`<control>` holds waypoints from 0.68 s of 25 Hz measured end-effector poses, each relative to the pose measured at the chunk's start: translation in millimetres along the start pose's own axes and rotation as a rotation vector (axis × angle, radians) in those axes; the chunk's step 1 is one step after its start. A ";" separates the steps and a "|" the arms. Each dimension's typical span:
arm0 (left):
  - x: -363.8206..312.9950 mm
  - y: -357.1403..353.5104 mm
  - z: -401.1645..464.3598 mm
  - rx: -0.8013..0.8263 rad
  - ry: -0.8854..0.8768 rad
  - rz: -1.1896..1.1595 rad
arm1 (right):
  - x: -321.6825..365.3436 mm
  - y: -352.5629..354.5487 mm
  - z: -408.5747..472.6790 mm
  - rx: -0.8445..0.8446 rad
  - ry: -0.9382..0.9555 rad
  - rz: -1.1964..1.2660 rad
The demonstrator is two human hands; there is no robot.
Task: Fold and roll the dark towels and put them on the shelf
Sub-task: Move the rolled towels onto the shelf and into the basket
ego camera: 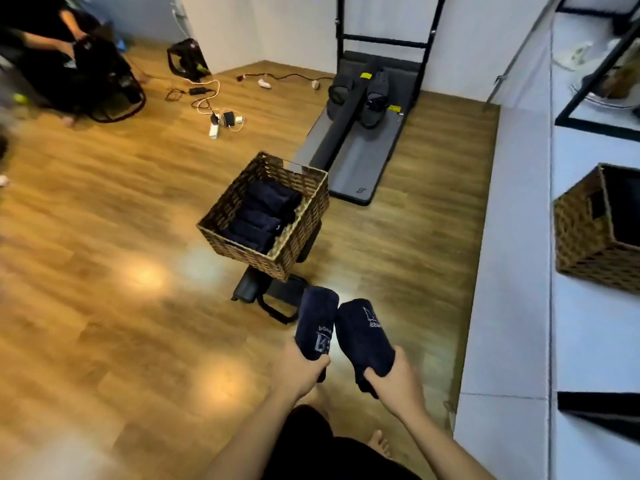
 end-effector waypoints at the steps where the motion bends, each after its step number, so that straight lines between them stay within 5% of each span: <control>1: -1.9 10.0 12.0 -0.014 0.010 -0.035 | 15.2 -7.8 13.7 0.019 0.012 -0.018; 17: -97.6 146.5 222.2 -0.149 0.073 -0.269 | 280.3 -33.2 229.0 0.048 0.235 -0.235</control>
Point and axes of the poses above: each hand's wrist, its own z-axis towards the middle knuckle, its own y-axis out of the back of the hand, x = y × z, the point moved 10 cm from there along z, towards the middle knuckle, and after that the axes turned 5 degrees about y, right-handed, at the moved point
